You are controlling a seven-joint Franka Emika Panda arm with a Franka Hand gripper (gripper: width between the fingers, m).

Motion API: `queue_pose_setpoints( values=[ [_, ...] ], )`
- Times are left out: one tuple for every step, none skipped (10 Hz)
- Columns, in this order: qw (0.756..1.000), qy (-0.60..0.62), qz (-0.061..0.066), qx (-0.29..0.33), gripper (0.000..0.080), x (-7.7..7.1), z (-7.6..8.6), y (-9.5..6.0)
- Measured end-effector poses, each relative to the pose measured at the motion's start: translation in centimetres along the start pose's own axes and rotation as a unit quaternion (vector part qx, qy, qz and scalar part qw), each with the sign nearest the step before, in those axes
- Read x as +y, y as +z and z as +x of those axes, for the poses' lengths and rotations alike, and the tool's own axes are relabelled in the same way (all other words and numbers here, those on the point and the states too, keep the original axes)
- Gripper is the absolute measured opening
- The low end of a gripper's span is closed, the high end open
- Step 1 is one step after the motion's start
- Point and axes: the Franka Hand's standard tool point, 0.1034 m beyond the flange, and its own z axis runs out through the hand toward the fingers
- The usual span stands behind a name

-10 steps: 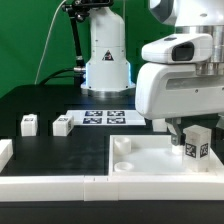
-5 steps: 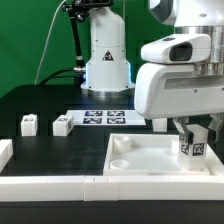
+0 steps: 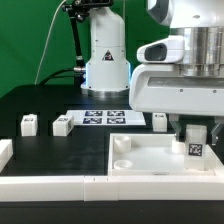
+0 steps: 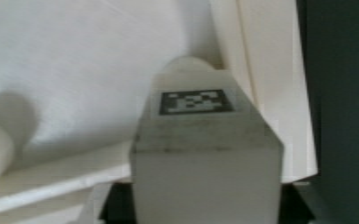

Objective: Assemble one leg

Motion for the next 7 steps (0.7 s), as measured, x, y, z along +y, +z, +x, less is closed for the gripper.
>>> queue_pose_setpoints(
  values=[
    [0.999, 0.051, -0.006, 0.005, 0.0295, 0.4, 0.1, 0.0],
    [0.996, 0.083, -0.013, 0.008, 0.0305, 0.8, 0.3, 0.0],
    [0.994, 0.107, -0.019, 0.01, 0.0308, 1.3, 0.5, -0.1],
    [0.992, 0.127, -0.022, 0.011, 0.0308, 1.6, 0.6, -0.1],
    [0.983, 0.182, -0.021, 0.011, 0.0417, 1.6, 0.6, 0.0],
    [0.983, 0.185, -0.02, 0.01, 0.0417, 1.5, 0.5, 0.0],
    [0.983, 0.185, -0.02, 0.01, 0.0551, 1.5, 0.5, 0.0]
  ],
)
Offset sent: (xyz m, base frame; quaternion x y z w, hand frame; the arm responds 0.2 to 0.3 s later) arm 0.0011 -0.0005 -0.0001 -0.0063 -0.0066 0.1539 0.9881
